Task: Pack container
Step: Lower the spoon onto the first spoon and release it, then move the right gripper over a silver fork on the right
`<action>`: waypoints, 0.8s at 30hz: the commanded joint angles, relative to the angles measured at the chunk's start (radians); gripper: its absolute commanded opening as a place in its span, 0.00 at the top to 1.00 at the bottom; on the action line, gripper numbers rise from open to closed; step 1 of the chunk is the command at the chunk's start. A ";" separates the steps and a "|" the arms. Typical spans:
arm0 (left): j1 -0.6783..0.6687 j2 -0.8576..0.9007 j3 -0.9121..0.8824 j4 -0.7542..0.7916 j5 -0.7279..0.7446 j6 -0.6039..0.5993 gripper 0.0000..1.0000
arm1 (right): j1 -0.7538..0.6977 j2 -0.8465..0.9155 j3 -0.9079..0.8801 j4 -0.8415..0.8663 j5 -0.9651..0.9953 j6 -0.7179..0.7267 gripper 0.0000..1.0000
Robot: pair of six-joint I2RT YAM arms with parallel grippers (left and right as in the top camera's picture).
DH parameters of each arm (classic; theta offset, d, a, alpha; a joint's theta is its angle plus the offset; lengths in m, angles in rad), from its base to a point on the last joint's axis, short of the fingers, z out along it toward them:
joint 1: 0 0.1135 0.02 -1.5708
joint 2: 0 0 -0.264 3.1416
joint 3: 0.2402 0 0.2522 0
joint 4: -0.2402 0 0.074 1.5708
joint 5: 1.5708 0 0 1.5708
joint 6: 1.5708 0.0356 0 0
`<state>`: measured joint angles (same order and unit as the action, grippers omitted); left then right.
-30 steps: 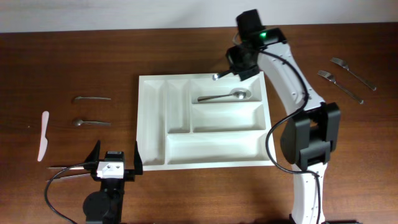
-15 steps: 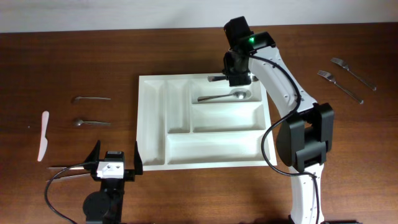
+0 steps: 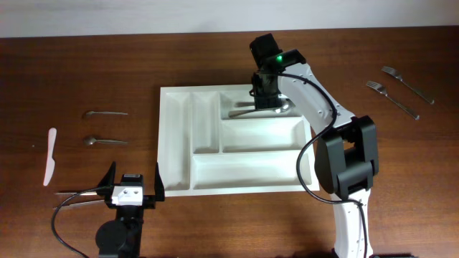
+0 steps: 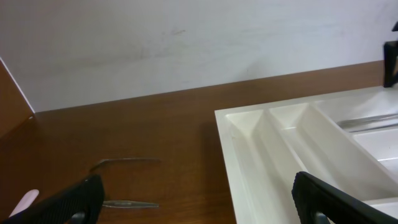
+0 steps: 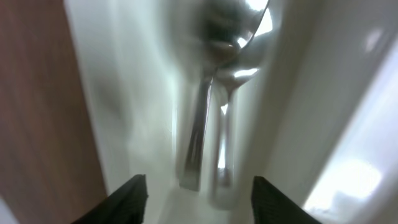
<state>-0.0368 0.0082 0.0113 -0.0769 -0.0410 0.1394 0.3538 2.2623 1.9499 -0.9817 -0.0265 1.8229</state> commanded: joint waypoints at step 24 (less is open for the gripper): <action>0.005 -0.001 -0.002 -0.003 -0.008 0.012 0.01 | -0.366 -0.039 0.262 0.087 -0.076 -1.747 0.01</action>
<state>-0.0368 0.0082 0.0113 -0.0776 -0.0406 0.1394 0.0444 2.2601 2.1742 -0.8433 -0.0586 0.6033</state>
